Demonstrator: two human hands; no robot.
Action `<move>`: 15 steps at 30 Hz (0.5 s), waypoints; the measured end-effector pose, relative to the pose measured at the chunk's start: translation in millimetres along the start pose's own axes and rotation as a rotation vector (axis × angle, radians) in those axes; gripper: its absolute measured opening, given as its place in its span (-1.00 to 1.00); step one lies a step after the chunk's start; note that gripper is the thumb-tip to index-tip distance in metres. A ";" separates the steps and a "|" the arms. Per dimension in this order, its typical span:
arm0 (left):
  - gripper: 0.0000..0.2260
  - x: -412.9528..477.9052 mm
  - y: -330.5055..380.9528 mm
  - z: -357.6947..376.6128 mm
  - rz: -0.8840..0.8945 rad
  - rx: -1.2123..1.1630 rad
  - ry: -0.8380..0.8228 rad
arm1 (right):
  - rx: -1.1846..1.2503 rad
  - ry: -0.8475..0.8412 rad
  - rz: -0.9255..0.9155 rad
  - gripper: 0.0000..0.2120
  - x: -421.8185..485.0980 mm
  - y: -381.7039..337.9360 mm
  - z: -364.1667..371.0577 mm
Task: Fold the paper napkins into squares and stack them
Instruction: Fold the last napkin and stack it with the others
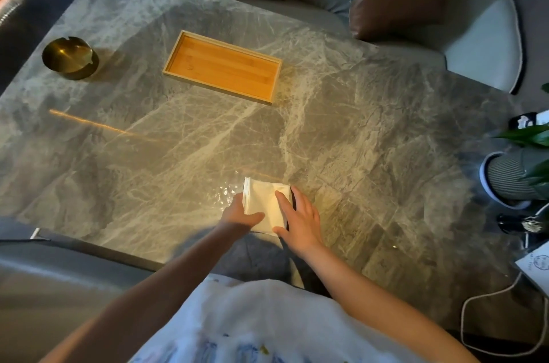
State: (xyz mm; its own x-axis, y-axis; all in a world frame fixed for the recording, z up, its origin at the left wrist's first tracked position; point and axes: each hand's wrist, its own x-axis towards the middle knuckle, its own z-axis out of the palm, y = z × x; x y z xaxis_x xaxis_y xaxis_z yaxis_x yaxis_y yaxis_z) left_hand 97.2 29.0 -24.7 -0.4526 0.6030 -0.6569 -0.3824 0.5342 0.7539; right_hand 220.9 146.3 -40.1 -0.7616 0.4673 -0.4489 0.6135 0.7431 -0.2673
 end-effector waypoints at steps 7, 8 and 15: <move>-0.79 14.7 -2.0 -6.8 -0.002 0.225 0.220 | 0.040 0.008 0.000 -0.26 -0.7 -2.7 -2.0; -0.81 14.7 -1.9 -10.4 0.008 0.194 0.210 | 0.068 0.021 0.000 -0.27 -0.5 -3.4 -2.5; -0.75 6.8 7.3 -41.9 0.051 -0.003 0.030 | 1.054 0.177 0.369 -0.56 12.3 -30.0 -15.8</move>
State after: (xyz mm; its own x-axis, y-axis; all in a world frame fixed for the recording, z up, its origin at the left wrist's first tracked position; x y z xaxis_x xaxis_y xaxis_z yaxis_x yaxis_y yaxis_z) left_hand 57.6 12.2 -23.2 -0.4959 0.6111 -0.6170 -0.3610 0.5011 0.7865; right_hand 189.9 137.3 -24.1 -0.4650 0.6977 -0.5449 0.6135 -0.1898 -0.7666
